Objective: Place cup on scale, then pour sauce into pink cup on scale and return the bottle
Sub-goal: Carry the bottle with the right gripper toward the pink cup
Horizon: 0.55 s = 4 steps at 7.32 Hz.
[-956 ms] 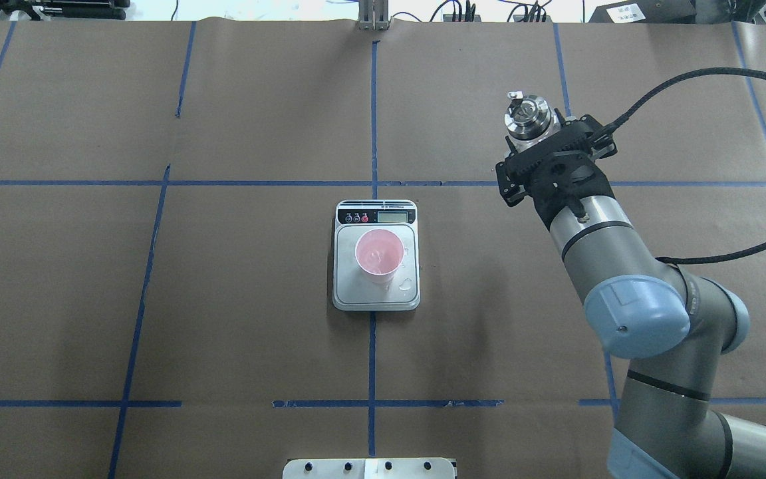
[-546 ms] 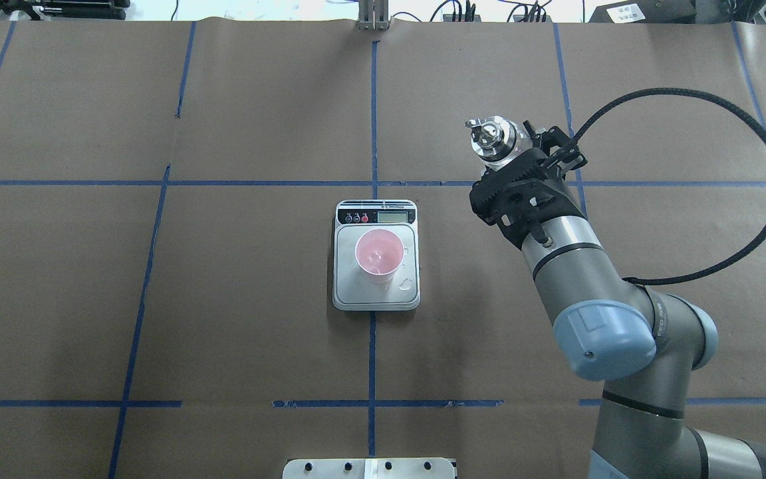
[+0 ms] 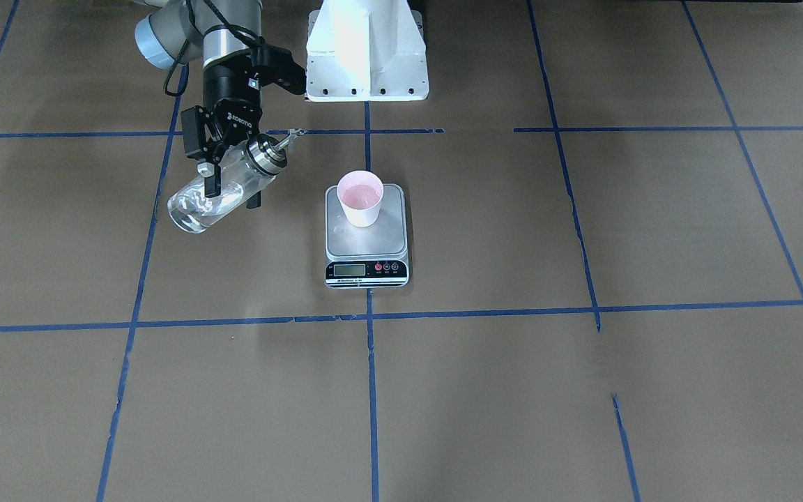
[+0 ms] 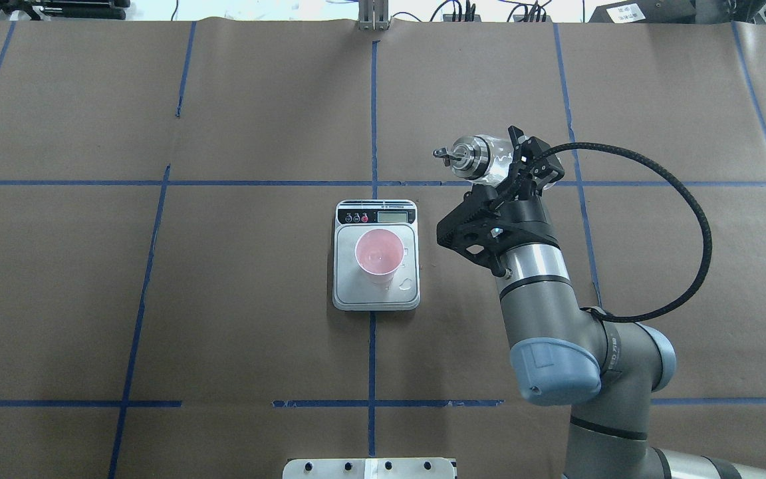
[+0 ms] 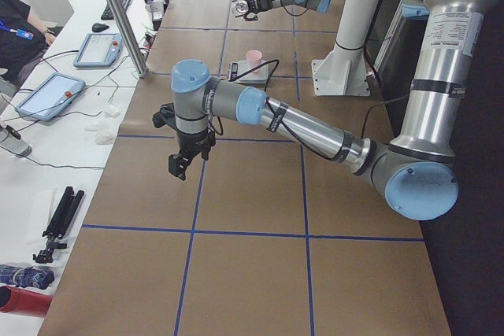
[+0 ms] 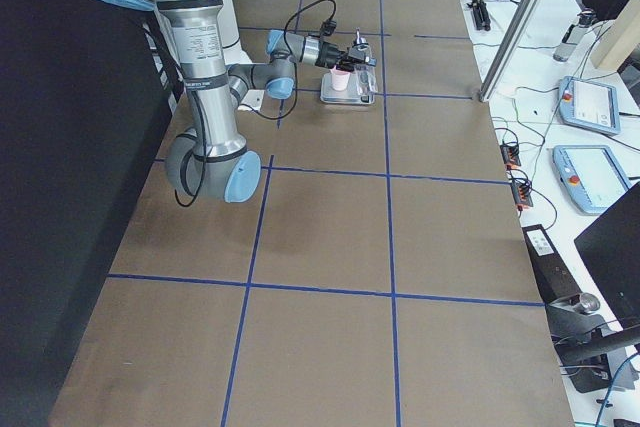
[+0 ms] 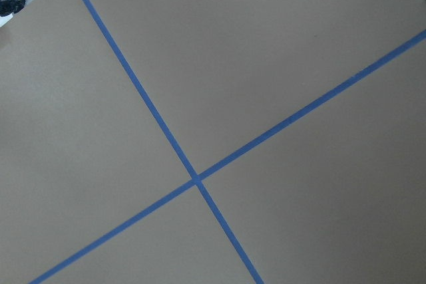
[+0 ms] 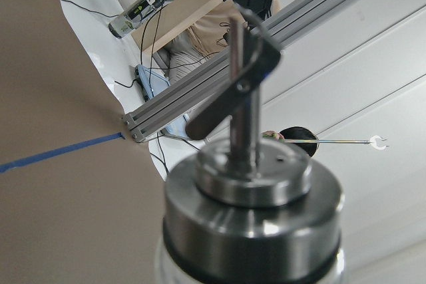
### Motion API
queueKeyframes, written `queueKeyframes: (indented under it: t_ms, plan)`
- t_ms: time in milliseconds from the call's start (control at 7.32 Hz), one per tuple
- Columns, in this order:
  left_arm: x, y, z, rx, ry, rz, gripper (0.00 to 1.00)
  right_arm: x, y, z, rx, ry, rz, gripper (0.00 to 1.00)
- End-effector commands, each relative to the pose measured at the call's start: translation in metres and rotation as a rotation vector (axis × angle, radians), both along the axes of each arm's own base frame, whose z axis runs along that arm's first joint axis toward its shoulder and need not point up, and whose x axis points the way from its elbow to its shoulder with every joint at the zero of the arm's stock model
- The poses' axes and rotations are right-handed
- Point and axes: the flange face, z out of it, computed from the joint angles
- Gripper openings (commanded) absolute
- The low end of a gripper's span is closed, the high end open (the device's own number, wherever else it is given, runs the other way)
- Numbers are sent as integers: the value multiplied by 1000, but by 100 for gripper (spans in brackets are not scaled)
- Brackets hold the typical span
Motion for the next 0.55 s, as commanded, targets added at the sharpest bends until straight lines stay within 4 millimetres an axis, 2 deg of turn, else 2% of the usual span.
queueKeyframes:
  t_ms: [0,137,410]
  plan:
    - [-1,-12,67,-63,-1,-2,100,-5,1,6,4,33,10,0]
    - [-1,-16,105,-105,-9,2,100,-10,-1,15,11,98,21,0]
    - [-1,-18,111,-105,-10,0,100,-23,13,22,30,159,32,0]
